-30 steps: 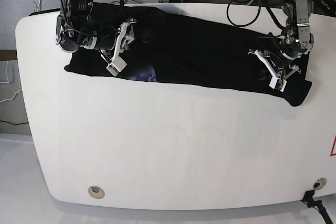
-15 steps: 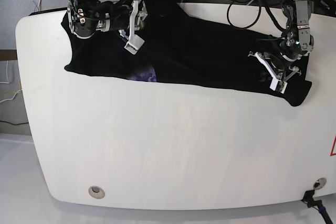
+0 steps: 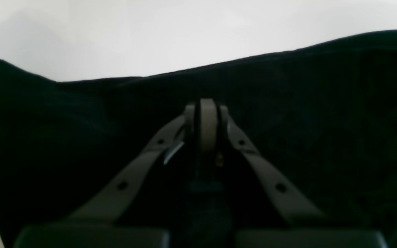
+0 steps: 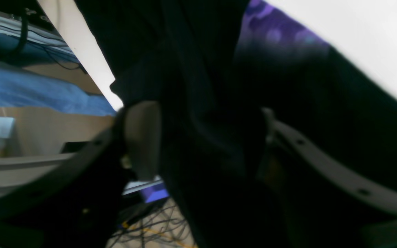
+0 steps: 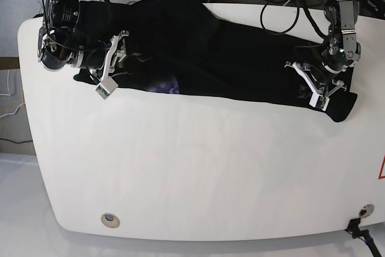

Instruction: Fold the T-shirt properly

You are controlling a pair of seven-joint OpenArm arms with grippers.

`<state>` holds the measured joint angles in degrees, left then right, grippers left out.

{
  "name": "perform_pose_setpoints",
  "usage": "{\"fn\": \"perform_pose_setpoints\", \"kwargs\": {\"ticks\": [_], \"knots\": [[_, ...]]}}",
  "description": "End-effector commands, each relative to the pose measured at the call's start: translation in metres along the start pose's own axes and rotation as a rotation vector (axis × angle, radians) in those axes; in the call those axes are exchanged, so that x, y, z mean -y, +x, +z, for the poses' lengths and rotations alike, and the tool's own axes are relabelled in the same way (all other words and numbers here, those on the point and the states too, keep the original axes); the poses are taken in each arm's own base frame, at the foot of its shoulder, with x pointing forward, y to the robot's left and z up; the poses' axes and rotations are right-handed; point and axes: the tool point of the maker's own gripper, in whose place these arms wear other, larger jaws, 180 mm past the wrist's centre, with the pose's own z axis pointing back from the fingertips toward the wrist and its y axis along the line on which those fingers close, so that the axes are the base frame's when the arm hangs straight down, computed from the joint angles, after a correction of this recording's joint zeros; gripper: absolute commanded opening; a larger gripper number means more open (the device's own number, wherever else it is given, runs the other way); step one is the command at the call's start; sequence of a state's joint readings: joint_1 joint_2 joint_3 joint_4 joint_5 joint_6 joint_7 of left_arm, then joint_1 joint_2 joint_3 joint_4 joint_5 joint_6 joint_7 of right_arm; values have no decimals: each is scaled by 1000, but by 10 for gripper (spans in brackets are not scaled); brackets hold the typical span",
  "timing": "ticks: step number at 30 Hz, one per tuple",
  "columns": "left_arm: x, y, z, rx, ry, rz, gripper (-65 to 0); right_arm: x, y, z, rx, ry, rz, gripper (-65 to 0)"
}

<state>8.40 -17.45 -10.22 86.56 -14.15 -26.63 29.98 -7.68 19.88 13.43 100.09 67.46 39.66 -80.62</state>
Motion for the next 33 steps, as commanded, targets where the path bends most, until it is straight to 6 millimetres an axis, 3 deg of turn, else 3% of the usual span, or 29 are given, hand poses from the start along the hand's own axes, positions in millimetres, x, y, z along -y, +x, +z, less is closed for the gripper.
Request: {"fn": "perform_pose_setpoints", "kwargs": {"ticks": [1,4,11,21,25,29,33], "knots": [[-5,10,4,38,8,-8,-650,0,-9,2,-9,-20,1,-400],[-5,11,5,40,9,-8,-650,6,-32,-9,-76,-83,-24,-647],[-3,1,6,19,5,-5,-650,30,-62,-9,-221,-244,-14,-650],[4,-29,13,-41,-7,8,-650,104,-53,-2,-280,-446,-21,-650],[4,-29,13,-42,-6,10,-650,125,-48,-1,-305,-489,-36,-650],[3,-21,12,-24,-4,5,-650,129,-45,-2,-305,-489,-45,-650],[-10,30,28,97,47,-44,-650,128,-46,-3,-302,-484,-46,-650]]}}
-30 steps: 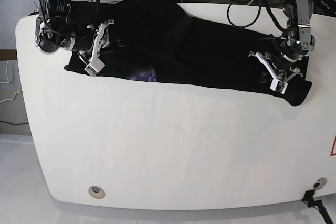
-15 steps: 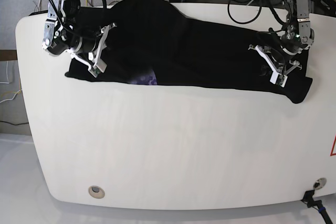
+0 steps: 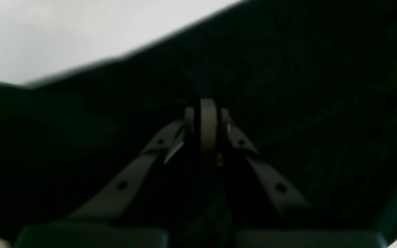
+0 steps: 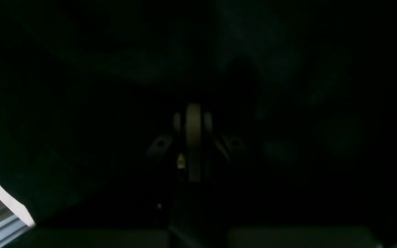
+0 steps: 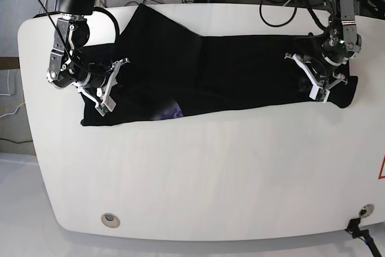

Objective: Fold the T-shirt properly
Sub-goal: 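Move the left gripper to the shirt's end beside it and grasp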

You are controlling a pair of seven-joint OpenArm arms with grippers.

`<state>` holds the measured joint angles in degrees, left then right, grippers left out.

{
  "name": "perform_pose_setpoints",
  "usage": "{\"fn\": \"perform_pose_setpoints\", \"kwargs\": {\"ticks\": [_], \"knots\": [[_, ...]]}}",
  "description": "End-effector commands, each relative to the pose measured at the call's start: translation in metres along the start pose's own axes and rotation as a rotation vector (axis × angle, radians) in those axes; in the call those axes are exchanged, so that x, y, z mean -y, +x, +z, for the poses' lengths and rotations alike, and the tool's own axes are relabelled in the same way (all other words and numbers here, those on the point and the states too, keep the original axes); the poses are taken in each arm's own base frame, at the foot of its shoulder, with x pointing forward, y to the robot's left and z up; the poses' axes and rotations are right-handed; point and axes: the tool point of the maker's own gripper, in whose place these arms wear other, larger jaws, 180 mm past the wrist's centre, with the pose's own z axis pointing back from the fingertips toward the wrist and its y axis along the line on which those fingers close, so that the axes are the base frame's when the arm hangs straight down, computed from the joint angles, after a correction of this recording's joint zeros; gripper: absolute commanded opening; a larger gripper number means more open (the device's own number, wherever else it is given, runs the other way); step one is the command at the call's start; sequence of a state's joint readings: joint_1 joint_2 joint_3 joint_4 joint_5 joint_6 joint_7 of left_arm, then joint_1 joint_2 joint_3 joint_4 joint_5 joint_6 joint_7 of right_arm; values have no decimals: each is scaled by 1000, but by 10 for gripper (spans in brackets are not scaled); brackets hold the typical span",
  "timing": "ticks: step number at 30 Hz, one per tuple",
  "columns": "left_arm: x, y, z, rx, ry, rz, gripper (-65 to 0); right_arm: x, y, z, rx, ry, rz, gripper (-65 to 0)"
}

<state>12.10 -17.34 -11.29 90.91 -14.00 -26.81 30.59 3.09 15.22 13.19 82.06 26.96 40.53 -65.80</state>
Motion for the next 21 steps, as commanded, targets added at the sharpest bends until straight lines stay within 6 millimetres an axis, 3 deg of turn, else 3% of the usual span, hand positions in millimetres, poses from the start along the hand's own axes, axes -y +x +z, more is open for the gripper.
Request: {"fn": "perform_pose_setpoints", "kwargs": {"ticks": [1,4,5,8,10,17,21], "knots": [[-25,44,20,107,74,-31,-650,14,-25,4,-125,-66,9,-650],[-48,70,37,121,151,-47,-650,13,-26,2,-127,-60,5,-650],[-60,71,46,115,189,-34,-630,12,-27,2,-127,-58,4,-650],[-80,62,62,86,215,44,-416,12,-27,1,-127,-57,2,-650],[-92,56,76,85,203,96,-337,11,-26,1,-126,-54,2,-650],[-127,7,110,-29,195,264,-324,11,-26,0,-122,-54,1,-650],[-134,-9,112,-31,123,317,-324,2,-26,-5,-139,-35,32,-650]]}}
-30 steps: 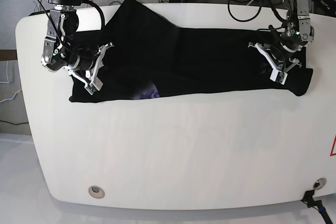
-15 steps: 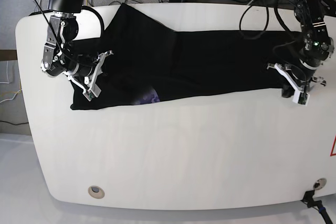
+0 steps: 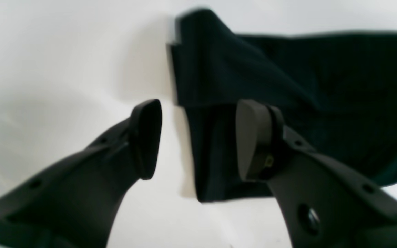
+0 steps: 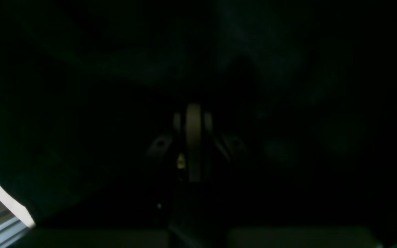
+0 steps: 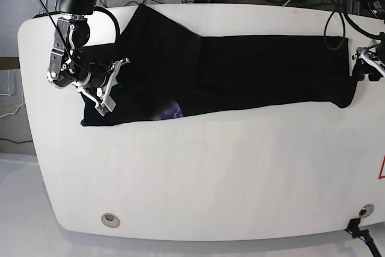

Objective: Fold the T-shirt properly
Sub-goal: 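Move the left gripper to the shirt's end beside it and grasp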

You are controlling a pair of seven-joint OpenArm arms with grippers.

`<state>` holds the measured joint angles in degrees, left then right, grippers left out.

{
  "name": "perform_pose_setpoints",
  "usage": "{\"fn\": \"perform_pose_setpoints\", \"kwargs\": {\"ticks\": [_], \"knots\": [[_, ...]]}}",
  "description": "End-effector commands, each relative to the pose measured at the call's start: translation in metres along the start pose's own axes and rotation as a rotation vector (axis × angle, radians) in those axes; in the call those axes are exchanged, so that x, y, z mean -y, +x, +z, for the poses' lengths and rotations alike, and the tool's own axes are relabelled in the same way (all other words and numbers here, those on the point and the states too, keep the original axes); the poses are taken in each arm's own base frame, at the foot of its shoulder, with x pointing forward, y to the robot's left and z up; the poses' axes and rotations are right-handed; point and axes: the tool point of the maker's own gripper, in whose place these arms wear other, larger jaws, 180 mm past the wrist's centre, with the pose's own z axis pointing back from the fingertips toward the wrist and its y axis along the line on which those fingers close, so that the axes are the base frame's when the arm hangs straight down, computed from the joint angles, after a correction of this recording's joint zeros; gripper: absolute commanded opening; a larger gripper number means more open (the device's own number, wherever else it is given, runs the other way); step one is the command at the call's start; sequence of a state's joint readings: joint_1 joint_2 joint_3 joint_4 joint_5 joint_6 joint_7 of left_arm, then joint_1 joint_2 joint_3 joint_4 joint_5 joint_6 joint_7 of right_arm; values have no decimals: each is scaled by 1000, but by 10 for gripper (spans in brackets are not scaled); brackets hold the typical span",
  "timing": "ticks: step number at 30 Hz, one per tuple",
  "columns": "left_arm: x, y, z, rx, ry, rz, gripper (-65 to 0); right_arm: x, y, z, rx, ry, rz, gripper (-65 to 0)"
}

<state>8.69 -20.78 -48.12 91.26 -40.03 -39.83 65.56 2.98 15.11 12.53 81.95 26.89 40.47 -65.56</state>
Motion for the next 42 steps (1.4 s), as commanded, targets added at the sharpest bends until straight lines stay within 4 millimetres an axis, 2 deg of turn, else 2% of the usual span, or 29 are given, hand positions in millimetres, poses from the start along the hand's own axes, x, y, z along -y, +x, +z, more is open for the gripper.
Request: {"fn": "perform_pose_setpoints", "kwargs": {"ticks": [1,5,11,17,24,27,30,36,40,42], "knots": [[-12,6,3,20,-17,23,-324,2,-26,-5,-142,-34,39,-650],[-27,-15,-6,-33,-33,108,-324,-2,-26,-7,-150,-26,51,-650],[-32,-39,-15,-84,-51,185,-324,-2,-23,-8,-128,-27,51,-650],[-12,-36,-36,-82,-111,160,-324,-2,-23,-8,-128,-27,51,-650],[11,-47,-48,-114,-162,155,-324,-1,-23,-7,-128,-30,49,-650],[9,-46,-47,-112,-159,156,-324,-1,-23,-7,-129,-31,50,-650],[-11,-36,-36,-85,-114,151,-324,0,-23,-7,-129,-32,50,-650],[-31,-22,-24,-81,-69,110,-322,-1,-23,-7,-128,-28,50,-650],[-31,-22,-25,-84,-71,109,-317,-1,-23,-7,-128,-28,50,-650],[-30,-22,-25,-83,-74,111,-264,-1,-23,-7,-128,-28,50,-650]]}}
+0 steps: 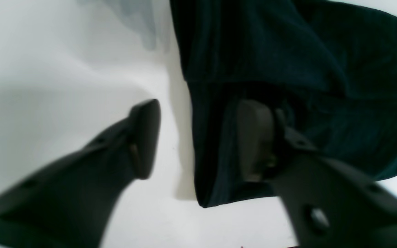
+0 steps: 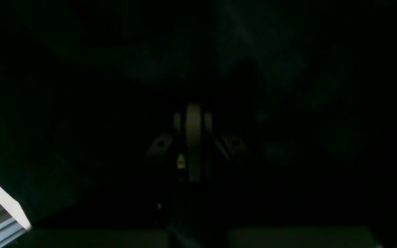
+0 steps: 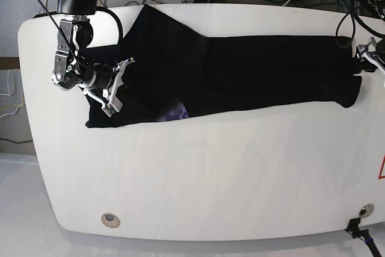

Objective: Fold the T-shirt properly
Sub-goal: 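Move the left gripper to the shirt's end beside it and grasp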

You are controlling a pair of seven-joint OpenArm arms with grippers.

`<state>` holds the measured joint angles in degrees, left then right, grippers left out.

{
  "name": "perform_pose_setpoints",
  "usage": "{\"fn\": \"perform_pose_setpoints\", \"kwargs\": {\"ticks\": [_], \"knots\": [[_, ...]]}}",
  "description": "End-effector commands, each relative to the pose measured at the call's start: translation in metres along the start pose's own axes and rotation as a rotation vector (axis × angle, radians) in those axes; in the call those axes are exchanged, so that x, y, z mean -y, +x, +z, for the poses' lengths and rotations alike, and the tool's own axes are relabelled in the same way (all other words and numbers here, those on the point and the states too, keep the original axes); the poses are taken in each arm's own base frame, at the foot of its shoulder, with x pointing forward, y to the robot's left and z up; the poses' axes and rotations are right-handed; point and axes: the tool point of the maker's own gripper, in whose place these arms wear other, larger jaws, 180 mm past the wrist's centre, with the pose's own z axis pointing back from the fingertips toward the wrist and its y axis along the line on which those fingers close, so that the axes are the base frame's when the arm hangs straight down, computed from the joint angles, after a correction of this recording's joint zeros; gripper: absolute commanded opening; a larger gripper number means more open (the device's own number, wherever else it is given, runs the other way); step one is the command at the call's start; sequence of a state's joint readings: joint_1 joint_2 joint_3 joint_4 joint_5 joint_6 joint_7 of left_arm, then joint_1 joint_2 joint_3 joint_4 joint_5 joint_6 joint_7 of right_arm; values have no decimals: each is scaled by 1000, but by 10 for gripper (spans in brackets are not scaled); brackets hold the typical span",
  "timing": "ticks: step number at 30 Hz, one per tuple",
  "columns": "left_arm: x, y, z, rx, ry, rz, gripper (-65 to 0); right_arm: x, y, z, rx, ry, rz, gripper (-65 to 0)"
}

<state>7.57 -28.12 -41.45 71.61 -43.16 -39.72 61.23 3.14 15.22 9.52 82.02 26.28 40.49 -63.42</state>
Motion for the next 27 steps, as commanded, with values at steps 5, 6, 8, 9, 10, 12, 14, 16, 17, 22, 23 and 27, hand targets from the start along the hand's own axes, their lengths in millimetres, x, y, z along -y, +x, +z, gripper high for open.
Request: {"fn": "perform_pose_setpoints", "kwargs": {"ticks": [5,6,8,9,10,12,14,16,17,22,23,27], "knots": [[-6,9,3,27,-1,8,-201,7,-30,-1,-138,-41,5,-650],[-8,5,1,20,-4,26,-201,7,-30,-1,-137,-40,4,-650],[-10,2,-4,19,-13,60,-201,8,-30,-1,-137,-42,3,-650],[-12,-1,-7,12,-18,82,-201,7,-30,-1,-136,-41,3,-650],[-13,-6,-10,4,-24,104,-201,7,-29,-1,-135,-40,3,-650],[-9,-10,-16,1,-40,132,-201,7,-29,-1,-135,-40,3,-650],[-2,-15,-23,-1,-57,143,-201,7,-29,-1,-135,-40,3,-650],[6,-19,-29,-29,-76,123,-201,7,-29,-1,-135,-40,3,-650],[12,-22,-33,-43,-89,116,-203,7,-29,-1,-135,-40,3,-650],[37,-38,-50,-81,-145,121,-203,8,-30,-1,-137,-42,3,-650],[39,-39,-51,-87,-149,118,-204,8,-30,0,-136,-43,2,-650],[42,-42,-53,-98,-155,112,-222,8,-30,0,-136,-43,2,-650]]}}
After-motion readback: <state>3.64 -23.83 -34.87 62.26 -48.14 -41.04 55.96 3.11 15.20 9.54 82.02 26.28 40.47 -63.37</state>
